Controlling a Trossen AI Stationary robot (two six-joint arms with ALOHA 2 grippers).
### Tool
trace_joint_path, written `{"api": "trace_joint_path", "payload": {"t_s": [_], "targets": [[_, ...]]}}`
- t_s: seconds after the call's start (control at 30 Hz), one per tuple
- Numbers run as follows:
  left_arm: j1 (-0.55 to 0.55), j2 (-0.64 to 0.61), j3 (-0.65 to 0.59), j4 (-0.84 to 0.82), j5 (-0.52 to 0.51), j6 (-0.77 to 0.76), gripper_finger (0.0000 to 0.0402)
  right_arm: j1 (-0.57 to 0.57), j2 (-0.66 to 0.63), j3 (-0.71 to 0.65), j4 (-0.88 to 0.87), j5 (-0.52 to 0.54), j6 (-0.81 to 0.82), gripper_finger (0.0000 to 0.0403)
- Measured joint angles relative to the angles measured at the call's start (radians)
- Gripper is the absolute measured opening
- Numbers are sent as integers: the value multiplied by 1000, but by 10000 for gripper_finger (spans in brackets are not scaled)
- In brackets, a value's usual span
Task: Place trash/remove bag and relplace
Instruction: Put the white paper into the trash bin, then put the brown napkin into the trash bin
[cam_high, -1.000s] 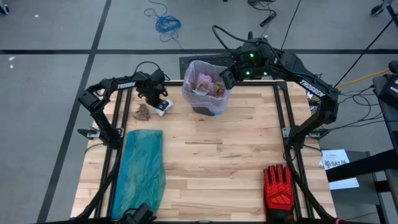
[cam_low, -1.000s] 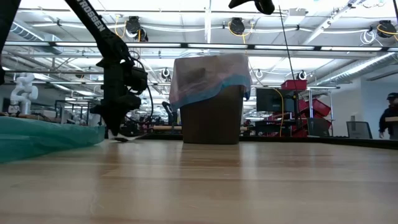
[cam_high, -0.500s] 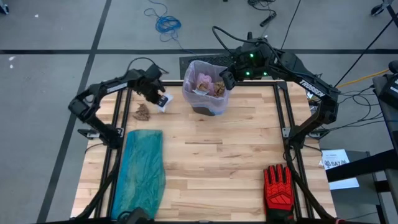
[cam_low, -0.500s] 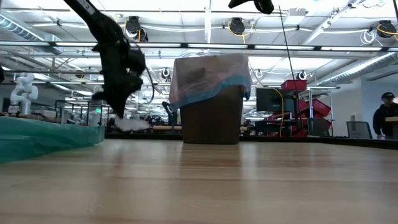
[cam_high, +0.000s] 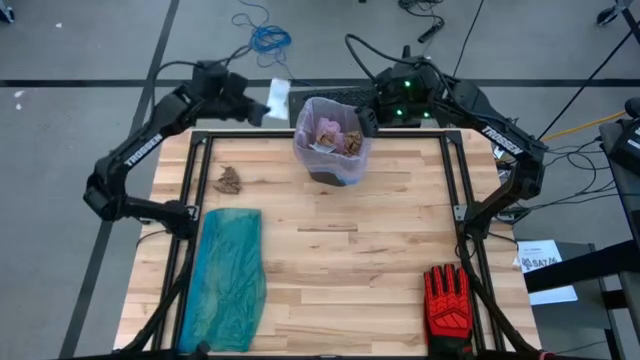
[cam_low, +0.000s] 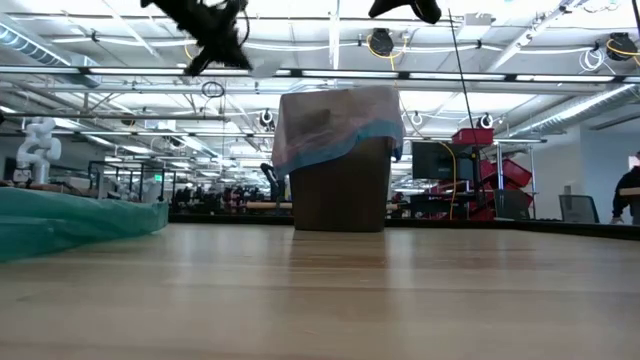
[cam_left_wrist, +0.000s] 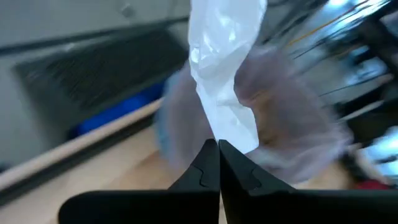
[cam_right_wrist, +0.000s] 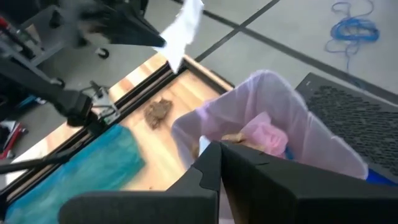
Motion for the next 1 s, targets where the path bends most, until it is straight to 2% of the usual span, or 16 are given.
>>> {"api": "trace_joint_path", "payload": {"t_s": [0.1,0.23,0.47,0.67,0.8,1.0], "targets": [[-43,29,58,103,45,-41,0,-15,0,0,26,0,0,0],[-114,99,123,198,57,-68,0,-28,0,0,51,-1,0,0],[-212,262,216,224,60,-67,0,-28,0,0,72,-3,0,0],[-264,386,223,294,69,-18,6,-28,0,0,71,-3,0,0],[-276,430,223,318,113,-4,42,-27,0,0,70,-3,0,2],[-265,430,223,324,115,45,119,-26,0,0,68,-4,8,27]]}}
